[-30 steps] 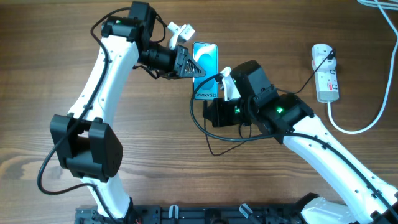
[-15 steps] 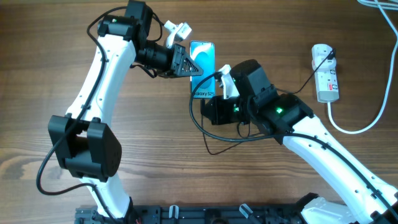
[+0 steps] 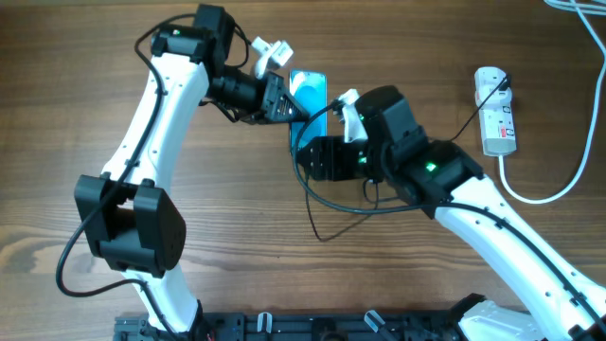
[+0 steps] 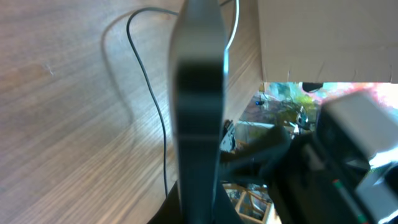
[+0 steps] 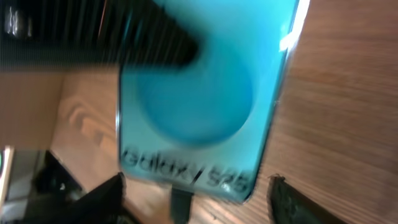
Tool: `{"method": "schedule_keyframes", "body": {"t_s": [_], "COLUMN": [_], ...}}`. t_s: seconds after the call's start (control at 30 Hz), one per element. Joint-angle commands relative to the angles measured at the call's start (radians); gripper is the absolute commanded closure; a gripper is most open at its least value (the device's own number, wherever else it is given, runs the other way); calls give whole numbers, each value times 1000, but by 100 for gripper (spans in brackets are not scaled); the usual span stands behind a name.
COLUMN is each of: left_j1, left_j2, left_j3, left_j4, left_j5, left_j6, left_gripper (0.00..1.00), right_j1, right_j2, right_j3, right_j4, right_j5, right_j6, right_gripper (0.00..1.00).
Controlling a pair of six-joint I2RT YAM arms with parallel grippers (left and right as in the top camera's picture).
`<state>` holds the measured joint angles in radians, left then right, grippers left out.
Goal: Plug charger to phone and switch on socket
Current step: 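Push the plug upward into the phone's port with the right gripper, then lower the plugged phone flat onto the table with the left gripper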
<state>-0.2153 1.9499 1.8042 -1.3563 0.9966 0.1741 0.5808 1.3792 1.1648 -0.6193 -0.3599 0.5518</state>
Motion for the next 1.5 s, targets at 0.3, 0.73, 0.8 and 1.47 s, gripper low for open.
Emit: {"method": "schedule_keyframes", "body": {"t_s": [0.3, 0.73, 0.8, 1.47], "left_j1": [-25, -49, -53, -119], "left_j2": [-19, 190, 220, 356], "left_j3": [-6, -7, -7, -7], "left_j4": [3, 116, 126, 195], "left_j5": [-103, -178, -180, -293], "left_j6": [-64, -116, -116, -138], "left_gripper": [96, 96, 96, 96], "right_j1": [-80, -84, -84, -84], "right_j2": [-100, -93, -89, -43], "right_j3": [36, 14, 13, 12], "right_j4": [-270, -337, -338, -357], "right_j5": [53, 53, 53, 45], "right_j6": [26, 24, 24, 25], "right_gripper": [0, 0, 0, 0]}}
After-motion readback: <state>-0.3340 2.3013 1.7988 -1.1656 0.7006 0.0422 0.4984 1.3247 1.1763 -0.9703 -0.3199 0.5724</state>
